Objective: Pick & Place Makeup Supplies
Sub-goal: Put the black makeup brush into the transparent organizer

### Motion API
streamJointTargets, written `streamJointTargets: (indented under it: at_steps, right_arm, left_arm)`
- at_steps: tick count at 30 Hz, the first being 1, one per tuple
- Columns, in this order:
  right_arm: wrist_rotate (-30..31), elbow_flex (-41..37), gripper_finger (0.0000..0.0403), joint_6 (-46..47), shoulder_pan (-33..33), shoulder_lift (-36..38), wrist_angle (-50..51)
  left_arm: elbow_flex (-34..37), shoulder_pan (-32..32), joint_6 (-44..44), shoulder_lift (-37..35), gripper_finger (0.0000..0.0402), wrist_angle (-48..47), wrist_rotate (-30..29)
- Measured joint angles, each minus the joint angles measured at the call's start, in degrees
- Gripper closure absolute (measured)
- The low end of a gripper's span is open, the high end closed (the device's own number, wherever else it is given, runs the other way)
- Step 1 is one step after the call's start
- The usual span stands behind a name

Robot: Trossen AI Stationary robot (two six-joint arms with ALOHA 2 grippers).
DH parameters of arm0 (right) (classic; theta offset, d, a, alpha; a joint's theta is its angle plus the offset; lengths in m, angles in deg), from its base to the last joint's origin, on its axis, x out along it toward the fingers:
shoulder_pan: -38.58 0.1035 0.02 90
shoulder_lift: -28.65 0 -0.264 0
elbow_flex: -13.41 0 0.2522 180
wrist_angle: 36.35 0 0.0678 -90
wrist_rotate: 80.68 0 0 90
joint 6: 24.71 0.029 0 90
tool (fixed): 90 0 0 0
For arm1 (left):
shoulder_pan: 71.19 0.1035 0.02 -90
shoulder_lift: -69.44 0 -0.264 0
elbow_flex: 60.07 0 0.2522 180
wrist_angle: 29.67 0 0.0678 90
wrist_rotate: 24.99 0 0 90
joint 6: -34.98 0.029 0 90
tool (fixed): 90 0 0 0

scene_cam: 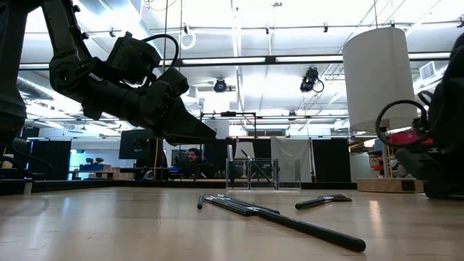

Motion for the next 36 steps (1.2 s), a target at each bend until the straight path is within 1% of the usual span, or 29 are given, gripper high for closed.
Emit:
streamJointTargets:
  at_steps: [3, 6, 10, 13, 18, 25, 31, 36]
  right_arm:
    - [1.17, 0.09, 0.0358, -0.44, 2.14, -0.25, -0.71]
    - [2.06, 0.02, 0.0373, -4.75, 2.90, -0.16, -3.75]
    - [4.42, -1.55, 0.0386, -10.63, 3.06, -0.07, -10.95]
    - [5.91, -3.18, 0.0389, -15.39, 3.08, -0.01, -18.75]
    - [7.30, -6.30, 0.0391, -27.51, 3.08, -0.12, -34.90]
    - [6.83, -6.60, 0.0392, -34.11, 3.22, -0.27, -47.06]
    - [8.53, -6.60, 0.0392, -46.94, 2.95, -0.27, -61.62]
    - [9.85, -6.60, 0.0392, -58.78, 0.87, -0.25, -76.21]
  left_arm:
    - [0.00, 0.00, 0.00, 0.00, 0.0209, 0.00, 0.00]
    - [0.00, 0.00, 0.00, 0.00, 0.0209, 0.00, 0.00]
    - [0.00, 0.00, 0.03, 0.00, 0.0209, 0.46, 0.02]
    - [0.00, 0.00, 0.02, 0.00, 0.0209, 0.55, 0.00]
    - [0.00, -0.31, -0.22, 0.00, 0.0209, 0.55, 0.02]
    - [0.00, -1.33, -0.22, 0.00, 0.0209, 0.55, 0.04]
    - [0.00, -1.33, 0.00, 0.00, 0.0209, 0.57, 0.04]
    - [0.00, -1.33, 0.40, 0.00, 0.0209, 0.68, 0.05]
